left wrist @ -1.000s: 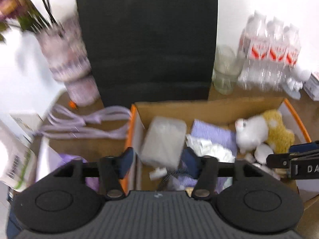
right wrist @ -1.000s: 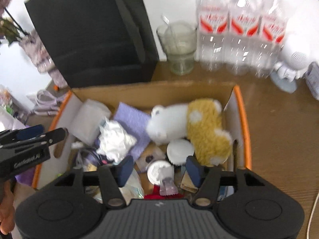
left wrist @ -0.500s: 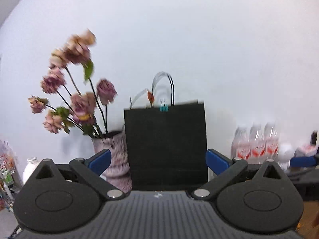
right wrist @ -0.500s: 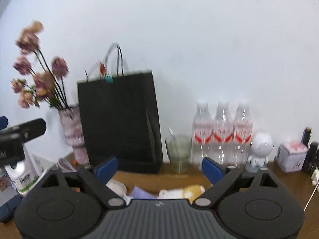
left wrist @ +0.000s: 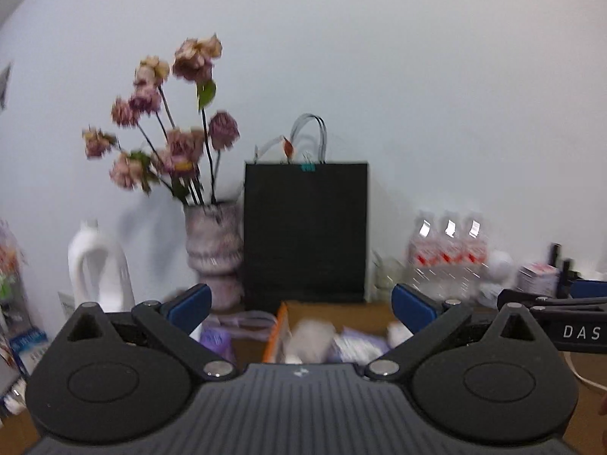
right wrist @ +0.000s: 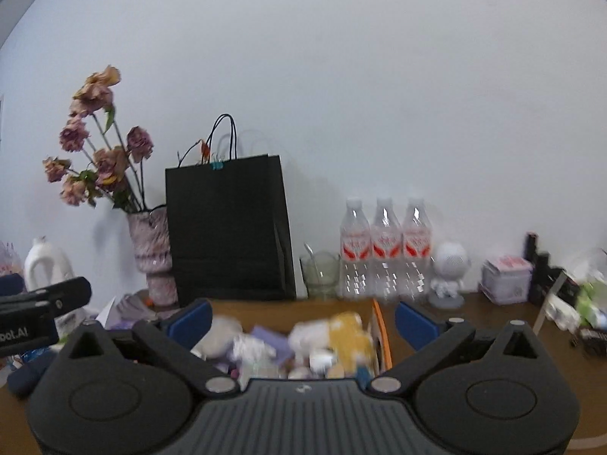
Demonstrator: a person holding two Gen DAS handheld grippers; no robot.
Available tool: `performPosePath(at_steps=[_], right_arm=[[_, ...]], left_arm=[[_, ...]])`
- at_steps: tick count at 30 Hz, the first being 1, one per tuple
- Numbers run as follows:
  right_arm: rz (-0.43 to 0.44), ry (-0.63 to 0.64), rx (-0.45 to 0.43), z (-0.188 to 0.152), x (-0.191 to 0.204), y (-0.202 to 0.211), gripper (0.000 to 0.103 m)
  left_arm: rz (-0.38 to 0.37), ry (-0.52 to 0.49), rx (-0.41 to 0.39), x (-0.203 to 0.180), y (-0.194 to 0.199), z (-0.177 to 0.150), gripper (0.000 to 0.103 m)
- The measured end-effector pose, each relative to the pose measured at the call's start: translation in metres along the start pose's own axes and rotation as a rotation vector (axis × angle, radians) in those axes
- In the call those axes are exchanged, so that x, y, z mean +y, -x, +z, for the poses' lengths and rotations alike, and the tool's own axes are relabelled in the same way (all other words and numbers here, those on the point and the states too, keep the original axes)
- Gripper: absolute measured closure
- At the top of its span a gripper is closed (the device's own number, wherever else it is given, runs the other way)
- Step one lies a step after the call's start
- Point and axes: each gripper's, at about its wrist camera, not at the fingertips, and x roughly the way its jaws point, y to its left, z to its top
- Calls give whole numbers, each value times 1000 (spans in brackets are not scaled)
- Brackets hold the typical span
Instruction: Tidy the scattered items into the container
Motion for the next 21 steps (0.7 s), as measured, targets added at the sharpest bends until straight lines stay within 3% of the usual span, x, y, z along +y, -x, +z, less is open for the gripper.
performPosePath(at_steps=[11, 17, 21], right_arm=[[4, 27, 84, -102, 11, 115, 0], [18, 51, 119, -133, 21, 151, 0], [36, 47, 137, -136, 24, 145, 0]], left_arm=[[-24, 54, 118, 13, 110, -92, 0], [-38, 3, 146, 15, 138, -108, 0], [-48, 5, 165, 15, 129, -113, 0]])
